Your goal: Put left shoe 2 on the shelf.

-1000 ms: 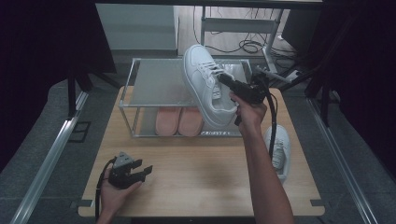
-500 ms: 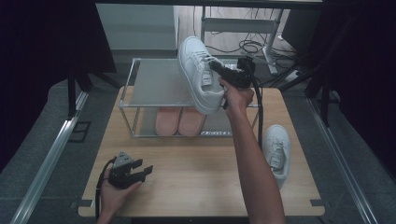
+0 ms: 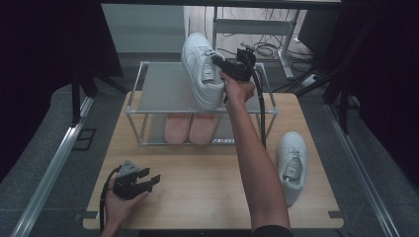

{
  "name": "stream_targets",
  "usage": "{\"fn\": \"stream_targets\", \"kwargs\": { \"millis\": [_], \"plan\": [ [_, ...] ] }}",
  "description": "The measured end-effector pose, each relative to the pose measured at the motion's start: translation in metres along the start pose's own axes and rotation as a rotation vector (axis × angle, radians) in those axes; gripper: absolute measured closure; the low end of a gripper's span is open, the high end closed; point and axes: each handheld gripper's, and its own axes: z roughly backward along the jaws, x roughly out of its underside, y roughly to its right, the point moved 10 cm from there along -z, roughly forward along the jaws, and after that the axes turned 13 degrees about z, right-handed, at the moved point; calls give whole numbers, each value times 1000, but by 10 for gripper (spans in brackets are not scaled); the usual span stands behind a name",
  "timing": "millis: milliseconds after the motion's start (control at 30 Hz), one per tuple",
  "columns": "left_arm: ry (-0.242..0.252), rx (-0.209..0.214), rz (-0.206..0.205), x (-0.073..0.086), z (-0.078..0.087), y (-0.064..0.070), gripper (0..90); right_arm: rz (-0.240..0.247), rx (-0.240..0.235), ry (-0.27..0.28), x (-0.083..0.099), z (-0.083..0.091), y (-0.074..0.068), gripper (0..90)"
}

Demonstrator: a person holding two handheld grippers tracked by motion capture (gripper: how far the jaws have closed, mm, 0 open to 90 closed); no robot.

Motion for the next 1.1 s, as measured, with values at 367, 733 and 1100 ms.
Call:
{"fn": "stream_targets", "kwargs": {
  "millis": [367,733,1100],
  "plan": [
    [1,0,-3,0,0,1,464,-13,52,-18,4,-18,10,815],
    [2,4,-4,0,0,1,464,-46,96,-69,23,-41,19,812],
    [-4,13,-2,1,-1,3,463,-43,96,-126,36,-61,20,739]
  ]
}}
